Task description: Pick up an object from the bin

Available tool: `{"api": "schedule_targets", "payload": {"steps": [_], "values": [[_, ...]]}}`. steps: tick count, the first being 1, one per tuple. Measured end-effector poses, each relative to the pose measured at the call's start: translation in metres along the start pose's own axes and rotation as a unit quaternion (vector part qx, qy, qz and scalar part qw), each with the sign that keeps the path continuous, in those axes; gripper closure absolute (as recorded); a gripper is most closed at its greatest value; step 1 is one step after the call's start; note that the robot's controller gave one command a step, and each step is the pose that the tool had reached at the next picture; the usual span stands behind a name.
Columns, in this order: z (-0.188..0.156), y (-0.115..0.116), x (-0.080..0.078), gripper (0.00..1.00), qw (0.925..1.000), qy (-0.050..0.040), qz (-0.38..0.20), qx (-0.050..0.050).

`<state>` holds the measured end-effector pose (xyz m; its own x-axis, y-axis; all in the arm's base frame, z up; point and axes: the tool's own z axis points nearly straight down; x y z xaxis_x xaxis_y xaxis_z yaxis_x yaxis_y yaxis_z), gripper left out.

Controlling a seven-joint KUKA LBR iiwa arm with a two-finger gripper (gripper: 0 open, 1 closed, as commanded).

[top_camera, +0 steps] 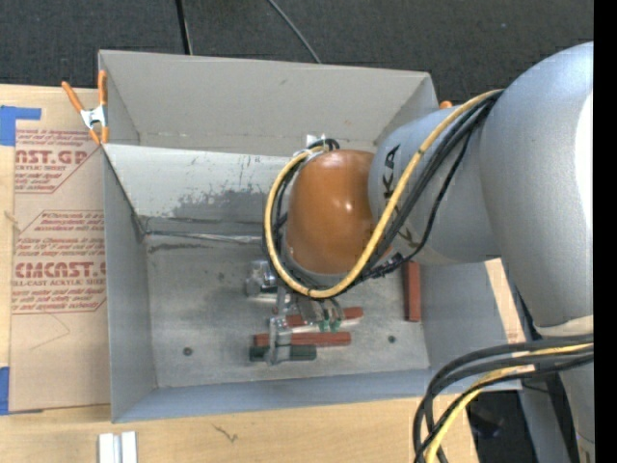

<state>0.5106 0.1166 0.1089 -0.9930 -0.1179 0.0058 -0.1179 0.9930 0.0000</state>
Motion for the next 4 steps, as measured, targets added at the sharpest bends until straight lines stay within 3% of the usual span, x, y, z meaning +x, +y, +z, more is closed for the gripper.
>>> {"api": "schedule_targets", "payload": {"steps": [1, 2, 3, 4], "values": [[0.029, -0.05, -0.017, 1.0, 0.9973, -0.0054, -0.073, 0.0], [0.029, -0.05, -0.017, 1.0, 0.9974, -0.0054, -0.073, 0.0], [-0.101, -0.034, -0.024, 0.0, 0.9996, -0.0083, -0.026, -0.001], [-0.096, -0.034, -0.023, 0.0, 0.9997, -0.0043, -0.026, -0.001]]}}
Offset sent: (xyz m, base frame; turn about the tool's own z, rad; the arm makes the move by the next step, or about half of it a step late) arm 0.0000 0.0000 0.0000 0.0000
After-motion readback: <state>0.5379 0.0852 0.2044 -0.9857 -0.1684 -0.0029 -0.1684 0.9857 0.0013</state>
